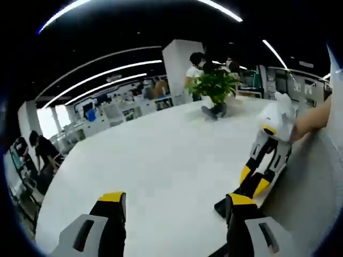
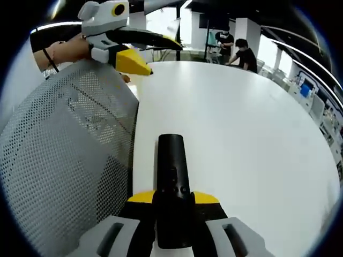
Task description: Press the specified remote control buttons in sequence, fully releasing each button before pressing the next.
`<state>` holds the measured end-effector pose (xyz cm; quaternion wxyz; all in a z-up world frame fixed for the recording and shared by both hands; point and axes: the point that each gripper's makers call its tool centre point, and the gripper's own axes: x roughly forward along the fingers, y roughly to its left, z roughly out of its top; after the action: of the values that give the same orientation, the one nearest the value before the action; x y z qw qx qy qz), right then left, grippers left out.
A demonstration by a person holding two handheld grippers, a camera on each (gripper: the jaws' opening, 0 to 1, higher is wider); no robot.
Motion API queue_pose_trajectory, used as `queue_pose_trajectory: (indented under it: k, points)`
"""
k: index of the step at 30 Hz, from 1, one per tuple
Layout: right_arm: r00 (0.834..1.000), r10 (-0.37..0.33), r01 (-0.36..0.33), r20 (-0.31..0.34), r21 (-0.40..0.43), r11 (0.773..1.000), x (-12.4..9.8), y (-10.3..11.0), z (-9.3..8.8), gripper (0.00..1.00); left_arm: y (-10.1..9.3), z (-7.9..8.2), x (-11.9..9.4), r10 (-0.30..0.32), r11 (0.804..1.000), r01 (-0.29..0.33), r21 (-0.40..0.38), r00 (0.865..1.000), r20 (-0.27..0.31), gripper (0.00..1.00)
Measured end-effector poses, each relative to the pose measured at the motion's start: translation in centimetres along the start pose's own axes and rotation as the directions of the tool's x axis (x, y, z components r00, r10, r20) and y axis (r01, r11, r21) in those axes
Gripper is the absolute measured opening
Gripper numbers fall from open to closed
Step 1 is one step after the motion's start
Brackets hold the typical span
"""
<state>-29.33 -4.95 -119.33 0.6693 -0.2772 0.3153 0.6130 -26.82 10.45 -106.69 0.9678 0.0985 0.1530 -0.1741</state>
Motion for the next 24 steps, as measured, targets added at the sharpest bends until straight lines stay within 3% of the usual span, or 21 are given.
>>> queue_pose_trajectory:
  k: [2,4,8,12,18,24]
  points:
    - [1.000,-0.001,0.001,-0.001,-0.004,1.000,0.0,0.0,0.0,0.21,0.5,0.0,-0.3,0.038,0.999,-0.038,-0.030,0.999,0.026,0.99]
    - [1.000,-0.002,0.002,-0.003,-0.005,1.000,0.0,0.0,0.0,0.21,0.6,-0.4,-0.5,0.058,0.993,-0.054,-0.105,0.998,0.039,1.00]
    - [1.000,-0.004,0.004,-0.011,-0.013,1.000,0.0,0.0,-0.1,0.21,1.3,0.6,-0.9,0.115,0.967,-0.077,-0.245,0.982,0.148,1.00]
    - [1.000,0.004,-0.005,-0.026,-0.013,1.000,-0.1,0.1,-0.1,0.21,3.1,2.8,-2.2,0.195,0.959,-0.115,-0.260,0.932,0.307,1.00]
    - [0.998,0.018,-0.019,-0.056,-0.017,1.000,-0.4,-0.5,-0.6,0.21,3.9,3.3,-2.9,0.228,0.954,-0.133,-0.269,0.905,0.360,1.00]
    - [0.996,0.005,-0.005,-0.091,-0.003,1.000,-0.8,-2.5,-1.0,0.21,4.8,2.9,-3.1,0.239,0.950,-0.138,-0.279,0.898,0.369,0.99]
